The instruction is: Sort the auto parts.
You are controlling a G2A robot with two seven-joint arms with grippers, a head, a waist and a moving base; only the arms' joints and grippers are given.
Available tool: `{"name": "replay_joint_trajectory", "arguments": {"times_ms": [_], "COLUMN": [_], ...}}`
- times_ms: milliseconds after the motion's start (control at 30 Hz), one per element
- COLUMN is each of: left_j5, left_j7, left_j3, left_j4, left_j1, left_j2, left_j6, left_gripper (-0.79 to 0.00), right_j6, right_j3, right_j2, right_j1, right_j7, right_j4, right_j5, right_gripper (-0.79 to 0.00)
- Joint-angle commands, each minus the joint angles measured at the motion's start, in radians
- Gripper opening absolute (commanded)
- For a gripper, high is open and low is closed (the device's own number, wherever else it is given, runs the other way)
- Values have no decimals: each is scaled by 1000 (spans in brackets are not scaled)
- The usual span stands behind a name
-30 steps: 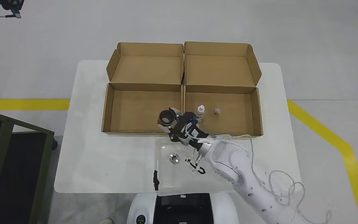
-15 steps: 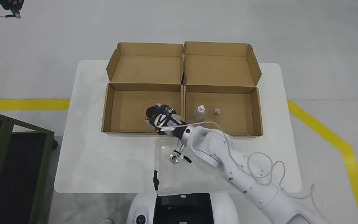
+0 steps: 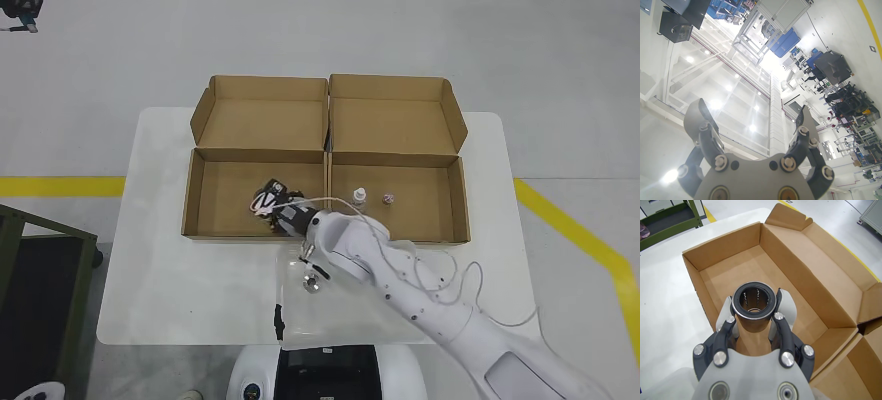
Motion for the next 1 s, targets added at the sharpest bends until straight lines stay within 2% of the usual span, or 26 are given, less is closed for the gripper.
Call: {"name": "replay_joint_trajectory", "arguments": {"times_ms": [0, 167, 200, 267, 400, 467, 500, 533, 567, 733, 967], "left_j5": [0, 0, 0, 0, 0, 0, 0, 0, 0, 0, 0], "left_j7": [0, 0, 0, 0, 0, 0, 0, 0, 0, 0, 0], "left_j3": [0, 0, 0, 0, 0, 0, 0, 0, 0, 0, 0], "left_j4": [0, 0, 0, 0, 0, 0, 0, 0, 0, 0, 0], "left_j1": [0, 0, 0, 0, 0, 0, 0, 0, 0, 0, 0], "left_j2": [0, 0, 0, 0, 0, 0, 0, 0, 0, 0, 0], "left_j6": [0, 0, 0, 0, 0, 0, 0, 0, 0, 0, 0], "left_gripper": [0, 0, 0, 0, 0, 0, 0, 0, 0, 0, 0], "right_j6": [-7, -33, -39, -45, -53, -58, -59, -62, -64, -75, -77], "right_j3": [-4, -5, -4, -3, 4, 9, 12, 15, 18, 50, 115], "right_j2": [-7, -20, -22, -25, -29, -31, -32, -32, -33, -31, -17], "right_j1": [5, 10, 11, 11, 7, 5, 5, 5, 4, -6, -59], "right_j7": [7, 17, 19, 26, 35, 38, 40, 43, 43, 25, -3], "right_j4": [20, 54, 58, 63, 78, 80, 82, 82, 82, 50, -110], "right_j5": [4, 18, 17, 14, 6, 3, 1, -3, -6, -6, -10], "right_gripper": [-785, -779, -723, -671, -511, -394, -132, -37, -6, 0, 0]}}
